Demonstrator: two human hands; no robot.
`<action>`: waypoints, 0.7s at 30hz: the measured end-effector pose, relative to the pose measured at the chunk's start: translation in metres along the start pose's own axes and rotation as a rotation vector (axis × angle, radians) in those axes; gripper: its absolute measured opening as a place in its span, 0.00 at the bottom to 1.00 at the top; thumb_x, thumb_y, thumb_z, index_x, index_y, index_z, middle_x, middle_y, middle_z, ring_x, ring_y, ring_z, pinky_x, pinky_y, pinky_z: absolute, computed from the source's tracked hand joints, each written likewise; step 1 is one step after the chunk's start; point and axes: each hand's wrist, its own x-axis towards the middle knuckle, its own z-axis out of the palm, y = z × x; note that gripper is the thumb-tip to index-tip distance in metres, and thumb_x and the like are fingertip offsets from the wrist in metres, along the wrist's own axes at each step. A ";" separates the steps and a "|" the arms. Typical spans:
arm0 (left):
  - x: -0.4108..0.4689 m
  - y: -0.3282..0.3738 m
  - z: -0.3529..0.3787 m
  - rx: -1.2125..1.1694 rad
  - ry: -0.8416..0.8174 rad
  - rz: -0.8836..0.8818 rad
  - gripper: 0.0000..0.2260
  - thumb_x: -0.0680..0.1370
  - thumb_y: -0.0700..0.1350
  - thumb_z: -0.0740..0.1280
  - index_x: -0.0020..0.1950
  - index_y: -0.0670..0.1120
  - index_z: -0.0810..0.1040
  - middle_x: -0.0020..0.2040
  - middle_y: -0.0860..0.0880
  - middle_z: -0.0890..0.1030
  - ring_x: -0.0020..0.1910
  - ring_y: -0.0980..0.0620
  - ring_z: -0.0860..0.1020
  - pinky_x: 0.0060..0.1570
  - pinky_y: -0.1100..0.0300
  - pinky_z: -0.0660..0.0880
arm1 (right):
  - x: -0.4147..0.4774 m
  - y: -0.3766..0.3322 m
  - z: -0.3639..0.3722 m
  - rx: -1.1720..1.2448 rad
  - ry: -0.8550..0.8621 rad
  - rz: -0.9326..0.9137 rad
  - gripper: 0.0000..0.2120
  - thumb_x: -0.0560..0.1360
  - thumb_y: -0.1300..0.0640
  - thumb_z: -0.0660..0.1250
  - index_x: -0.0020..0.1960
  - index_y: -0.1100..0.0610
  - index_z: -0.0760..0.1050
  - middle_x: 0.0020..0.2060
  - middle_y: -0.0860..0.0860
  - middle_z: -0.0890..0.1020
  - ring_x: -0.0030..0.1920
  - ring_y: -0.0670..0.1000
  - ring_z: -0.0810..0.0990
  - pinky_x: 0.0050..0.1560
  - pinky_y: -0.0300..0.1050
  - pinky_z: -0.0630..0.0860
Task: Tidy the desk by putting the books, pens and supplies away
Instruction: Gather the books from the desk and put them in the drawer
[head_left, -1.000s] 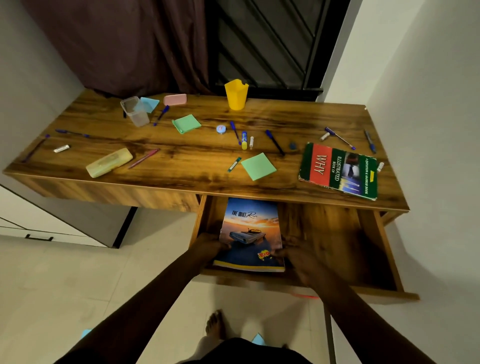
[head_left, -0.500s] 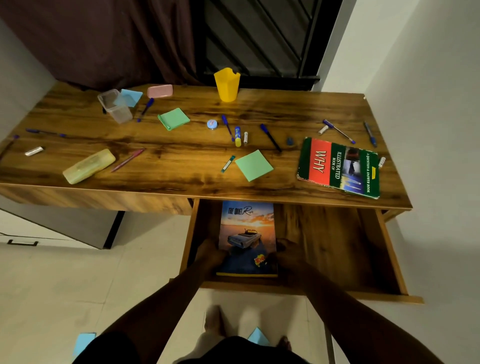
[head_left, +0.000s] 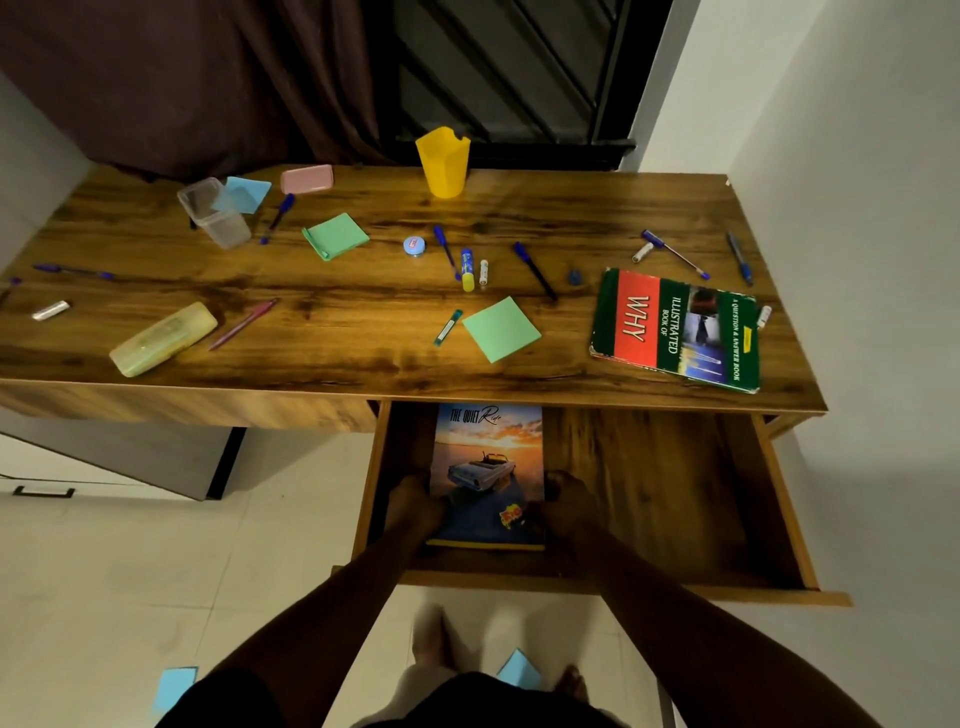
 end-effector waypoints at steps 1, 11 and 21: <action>-0.001 0.001 0.000 0.004 0.006 -0.001 0.12 0.78 0.44 0.71 0.61 0.43 0.80 0.57 0.42 0.82 0.56 0.42 0.81 0.52 0.55 0.76 | 0.018 0.017 0.006 0.009 0.000 0.001 0.39 0.54 0.45 0.76 0.65 0.52 0.78 0.56 0.56 0.86 0.52 0.62 0.85 0.51 0.60 0.83; -0.020 0.040 0.010 0.008 0.250 0.330 0.24 0.75 0.45 0.73 0.70 0.49 0.72 0.66 0.47 0.74 0.64 0.48 0.75 0.59 0.53 0.77 | -0.024 -0.012 -0.032 0.004 -0.004 -0.018 0.21 0.73 0.59 0.73 0.66 0.59 0.78 0.62 0.56 0.80 0.64 0.61 0.79 0.65 0.49 0.74; 0.008 0.190 0.019 -0.061 0.097 0.537 0.23 0.79 0.47 0.69 0.73 0.46 0.71 0.69 0.43 0.76 0.66 0.42 0.76 0.67 0.48 0.74 | -0.039 -0.045 -0.184 0.405 0.611 -0.152 0.12 0.79 0.52 0.70 0.61 0.53 0.81 0.59 0.51 0.83 0.61 0.53 0.80 0.68 0.55 0.73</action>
